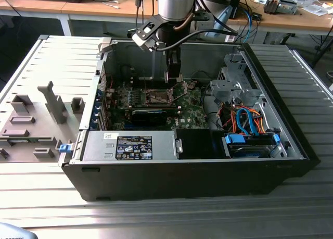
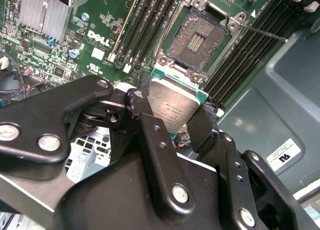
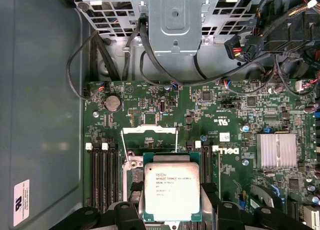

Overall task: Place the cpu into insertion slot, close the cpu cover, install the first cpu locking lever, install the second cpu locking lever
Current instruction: 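Place the cpu into insertion slot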

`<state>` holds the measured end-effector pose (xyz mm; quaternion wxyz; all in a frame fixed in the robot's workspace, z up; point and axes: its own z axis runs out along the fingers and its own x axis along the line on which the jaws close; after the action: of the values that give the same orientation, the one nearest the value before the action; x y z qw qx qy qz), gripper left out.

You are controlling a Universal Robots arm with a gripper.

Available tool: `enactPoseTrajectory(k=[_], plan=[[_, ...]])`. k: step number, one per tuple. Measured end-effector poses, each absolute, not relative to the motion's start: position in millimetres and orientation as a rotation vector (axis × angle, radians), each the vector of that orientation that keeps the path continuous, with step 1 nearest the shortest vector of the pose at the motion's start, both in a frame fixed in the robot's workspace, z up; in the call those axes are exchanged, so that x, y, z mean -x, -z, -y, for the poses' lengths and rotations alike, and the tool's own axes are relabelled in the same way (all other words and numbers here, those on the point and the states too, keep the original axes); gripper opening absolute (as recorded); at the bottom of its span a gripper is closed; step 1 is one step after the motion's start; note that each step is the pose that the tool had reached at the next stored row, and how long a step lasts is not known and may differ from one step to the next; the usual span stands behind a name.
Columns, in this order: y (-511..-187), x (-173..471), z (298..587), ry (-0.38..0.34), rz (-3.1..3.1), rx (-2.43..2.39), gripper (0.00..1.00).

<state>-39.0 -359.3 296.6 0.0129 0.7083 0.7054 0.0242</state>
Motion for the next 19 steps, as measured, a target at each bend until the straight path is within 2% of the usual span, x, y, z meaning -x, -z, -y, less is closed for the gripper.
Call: enactPoseTrajectory(k=[19], plan=[[-293.1,39.0,359.3,-0.075,-2.198,-2.207,0.54]])
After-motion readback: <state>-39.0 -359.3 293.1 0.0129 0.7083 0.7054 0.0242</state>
